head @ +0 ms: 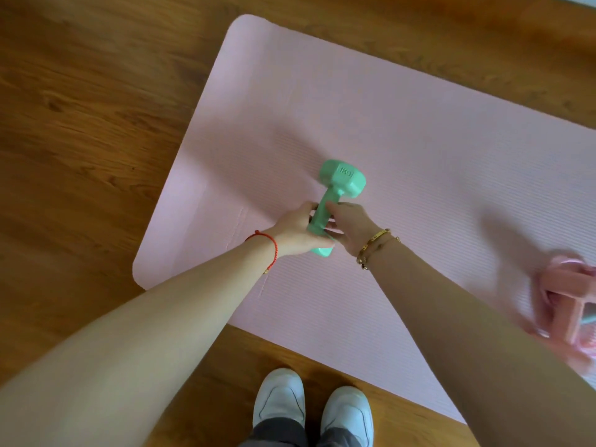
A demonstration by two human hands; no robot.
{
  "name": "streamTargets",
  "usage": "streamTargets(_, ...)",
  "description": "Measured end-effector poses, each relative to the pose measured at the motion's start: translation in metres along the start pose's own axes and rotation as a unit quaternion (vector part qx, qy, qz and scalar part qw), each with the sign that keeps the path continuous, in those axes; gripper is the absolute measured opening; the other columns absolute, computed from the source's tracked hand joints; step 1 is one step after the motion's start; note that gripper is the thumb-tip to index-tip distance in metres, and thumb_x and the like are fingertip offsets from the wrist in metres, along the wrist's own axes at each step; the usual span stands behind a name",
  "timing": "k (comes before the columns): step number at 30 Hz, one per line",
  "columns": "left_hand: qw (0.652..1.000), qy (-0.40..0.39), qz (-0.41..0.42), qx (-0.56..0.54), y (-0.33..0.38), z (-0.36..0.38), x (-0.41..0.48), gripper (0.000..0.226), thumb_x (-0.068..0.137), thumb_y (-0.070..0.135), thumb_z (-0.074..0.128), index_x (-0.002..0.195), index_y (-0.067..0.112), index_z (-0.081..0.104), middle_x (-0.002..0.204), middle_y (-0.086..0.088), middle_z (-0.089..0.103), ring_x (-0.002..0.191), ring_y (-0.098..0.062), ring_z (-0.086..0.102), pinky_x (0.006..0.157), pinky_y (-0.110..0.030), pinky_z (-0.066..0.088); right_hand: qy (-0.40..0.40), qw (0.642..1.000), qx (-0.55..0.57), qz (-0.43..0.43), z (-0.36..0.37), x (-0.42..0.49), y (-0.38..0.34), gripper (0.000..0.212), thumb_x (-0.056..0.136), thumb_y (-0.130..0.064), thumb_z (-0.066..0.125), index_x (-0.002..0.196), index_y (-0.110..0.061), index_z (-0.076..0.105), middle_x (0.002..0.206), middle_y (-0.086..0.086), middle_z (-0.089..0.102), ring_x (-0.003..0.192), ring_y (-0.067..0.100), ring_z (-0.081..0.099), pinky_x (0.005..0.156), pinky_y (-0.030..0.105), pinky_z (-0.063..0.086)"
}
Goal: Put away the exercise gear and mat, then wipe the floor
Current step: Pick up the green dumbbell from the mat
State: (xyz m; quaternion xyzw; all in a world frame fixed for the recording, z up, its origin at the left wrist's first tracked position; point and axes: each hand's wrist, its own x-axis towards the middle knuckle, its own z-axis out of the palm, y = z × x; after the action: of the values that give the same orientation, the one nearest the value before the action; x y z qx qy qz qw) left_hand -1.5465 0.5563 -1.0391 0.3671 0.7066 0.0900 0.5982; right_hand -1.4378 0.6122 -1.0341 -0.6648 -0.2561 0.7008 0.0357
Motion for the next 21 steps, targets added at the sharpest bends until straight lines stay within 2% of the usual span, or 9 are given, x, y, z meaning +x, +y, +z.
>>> streamTargets(2, 1.0, -0.008, 0.001, -0.018, 0.008, -0.001, -0.014, 0.06, 0.08, 0.032, 0.08, 0.132, 0.025, 0.051, 0.102, 0.017, 0.062, 0.097, -0.003, 0.062, 0.074, -0.018, 0.046, 0.003, 1.0, -0.004, 0.004, 0.001, -0.012, -0.002, 0.025, 0.098, -0.008, 0.047, 0.117, 0.003, 0.061, 0.115, 0.022, 0.067, 0.093, 0.025, 0.061, 0.101, 0.049, 0.05)
streamTargets(4, 0.999, -0.015, 0.006, -0.03, 0.017, -0.004, -0.033, 0.064, 0.08, 0.036, 0.08, 0.135, 0.026, 0.049, 0.107, 0.012, 0.064, 0.099, -0.007, 0.063, 0.08, -0.024, 0.049, 0.004, 1.0, -0.002, -0.001, 0.002, -0.03, -0.005, 0.024, 0.098, -0.009, 0.048, 0.116, 0.002, 0.06, 0.124, 0.024, 0.064, 0.096, 0.027, 0.06, 0.101, 0.052, 0.049)
streamTargets(7, 0.999, -0.004, 0.024, -0.046, 0.036, -0.015, -0.075, 0.065, 0.082, 0.03, 0.078, 0.138, 0.025, 0.046, 0.1, 0.017, 0.063, 0.095, -0.004, 0.063, 0.079, -0.022, 0.048, 0.0, 1.0, 0.007, -0.017, 0.004, -0.071, -0.019, 0.013, 0.099, -0.01, 0.048, 0.105, -0.005, 0.058, 0.125, 0.025, 0.062, 0.106, 0.034, 0.064, 0.101, 0.056, 0.048)
streamTargets(9, 0.998, -0.002, 0.034, -0.055, 0.053, -0.026, -0.107, 0.067, 0.083, 0.031, 0.078, 0.14, 0.026, 0.044, 0.101, 0.019, 0.063, 0.097, -0.002, 0.062, 0.084, -0.024, 0.05, 0.001, 1.0, -0.004, -0.027, 0.005, -0.105, -0.033, 0.011, 0.098, -0.011, 0.049, 0.104, -0.006, 0.057, 0.124, 0.024, 0.063, 0.113, 0.036, 0.063, 0.1, 0.056, 0.049)
streamTargets(11, 0.997, -0.007, 0.044, -0.064, 0.073, -0.037, -0.143, 0.072, 0.08, 0.039, 0.078, 0.14, 0.026, 0.042, 0.106, 0.016, 0.062, 0.103, -0.005, 0.062, 0.092, -0.03, 0.053, -0.002, 0.999, -0.013, -0.043, 0.005, -0.144, -0.048, 0.011, 0.098, -0.013, 0.051, 0.106, -0.007, 0.057, 0.122, 0.022, 0.064, 0.113, 0.035, 0.064, 0.098, 0.055, 0.051)
streamTargets(14, 0.995, -0.002, 0.059, -0.078, 0.104, -0.054, -0.2, 0.077, 0.074, 0.047, 0.076, 0.139, 0.026, 0.042, 0.112, 0.01, 0.063, 0.107, -0.012, 0.062, 0.093, -0.031, 0.053, -0.011, 0.997, -0.025, -0.065, 0.006, -0.209, -0.071, 0.016, 0.098, -0.015, 0.054, 0.109, -0.005, 0.057, 0.122, 0.023, 0.064, 0.112, 0.036, 0.065, 0.097, 0.054, 0.052)
streamTargets(18, 0.994, 0.014, 0.081, -0.078, 0.143, -0.077, -0.282, 0.068, 0.084, 0.031, 0.079, 0.141, 0.022, 0.042, 0.113, 0.004, 0.063, 0.108, -0.015, 0.062, 0.093, -0.029, 0.054, -0.022, 0.996, -0.018, -0.089, 0.004, -0.299, -0.094, 0.027, 0.097, -0.01, 0.055, 0.118, 0.006, 0.057, 0.122, 0.027, 0.063, 0.107, 0.035, 0.066, 0.097, 0.047, 0.053)
streamTargets(21, 0.993, 0.02, 0.092, -0.074, 0.169, -0.093, -0.344, 0.061, 0.085, 0.029, 0.079, 0.135, 0.023, 0.045, 0.108, 0.009, 0.062, 0.105, -0.013, 0.062, 0.089, -0.022, 0.053, -0.035, 0.993, -0.015, -0.109, 0.003, -0.366, -0.11, 0.018, 0.096, -0.008, 0.058, 0.111, 0.003, 0.059, 0.114, 0.023, 0.066, 0.097, 0.029, 0.066, 0.092, 0.04, 0.055)
